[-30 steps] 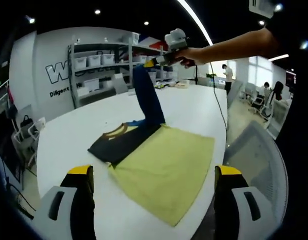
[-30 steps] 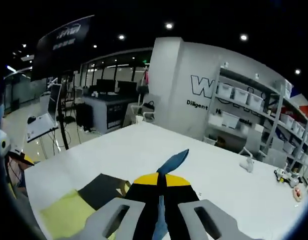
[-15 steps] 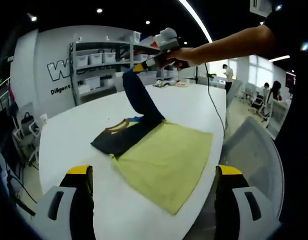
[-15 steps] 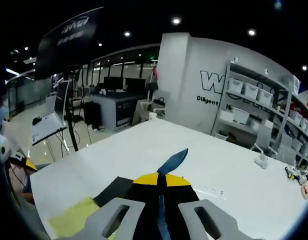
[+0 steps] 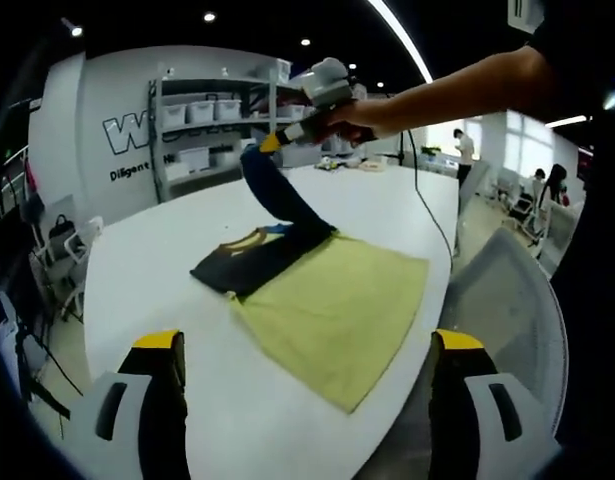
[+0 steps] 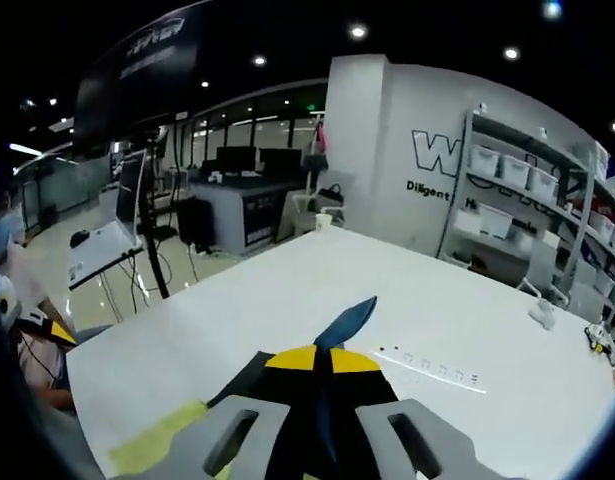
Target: Fold the garment on the visible template until the final outline fits inside the template.
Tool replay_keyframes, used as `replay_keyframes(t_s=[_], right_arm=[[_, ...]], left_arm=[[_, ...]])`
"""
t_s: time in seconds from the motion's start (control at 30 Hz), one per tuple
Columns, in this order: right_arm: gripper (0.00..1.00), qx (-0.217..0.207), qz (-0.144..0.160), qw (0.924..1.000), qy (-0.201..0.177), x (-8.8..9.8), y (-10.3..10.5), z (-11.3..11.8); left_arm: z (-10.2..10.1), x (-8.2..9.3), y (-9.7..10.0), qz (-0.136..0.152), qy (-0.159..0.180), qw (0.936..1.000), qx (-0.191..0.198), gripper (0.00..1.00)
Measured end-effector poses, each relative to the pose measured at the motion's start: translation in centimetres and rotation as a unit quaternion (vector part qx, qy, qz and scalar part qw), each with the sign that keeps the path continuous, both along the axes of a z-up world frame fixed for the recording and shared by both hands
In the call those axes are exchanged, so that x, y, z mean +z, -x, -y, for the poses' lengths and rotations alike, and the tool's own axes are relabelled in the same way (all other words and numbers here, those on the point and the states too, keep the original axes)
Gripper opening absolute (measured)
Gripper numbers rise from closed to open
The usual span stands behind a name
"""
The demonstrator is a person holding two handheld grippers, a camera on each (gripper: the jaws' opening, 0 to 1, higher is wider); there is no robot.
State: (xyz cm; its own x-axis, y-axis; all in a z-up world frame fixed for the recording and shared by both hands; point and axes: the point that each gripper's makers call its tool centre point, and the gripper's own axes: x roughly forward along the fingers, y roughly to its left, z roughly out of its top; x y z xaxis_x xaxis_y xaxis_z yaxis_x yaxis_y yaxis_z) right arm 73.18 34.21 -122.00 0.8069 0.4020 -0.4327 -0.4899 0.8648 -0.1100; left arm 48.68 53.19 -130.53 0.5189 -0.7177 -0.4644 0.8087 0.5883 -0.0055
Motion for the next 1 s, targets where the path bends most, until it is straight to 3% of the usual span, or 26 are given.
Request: replay_keyframes(t_s=[0.47,1.0], right_arm=[[0.00,0.025,-0.035,0.9990,0.011,-4.9,1.1,-3.7],[0.00,0.038,-0.076,0.9963,0.015,-9.9,1.3,-6.9]], left_arm=[[-0.7,-0.6,0.7,-0.011,-0.004,0.9999,0.009,0.99],[-1.4,-0.3,0.0,-0.013,0.001,0.9996,0.027,0.99]])
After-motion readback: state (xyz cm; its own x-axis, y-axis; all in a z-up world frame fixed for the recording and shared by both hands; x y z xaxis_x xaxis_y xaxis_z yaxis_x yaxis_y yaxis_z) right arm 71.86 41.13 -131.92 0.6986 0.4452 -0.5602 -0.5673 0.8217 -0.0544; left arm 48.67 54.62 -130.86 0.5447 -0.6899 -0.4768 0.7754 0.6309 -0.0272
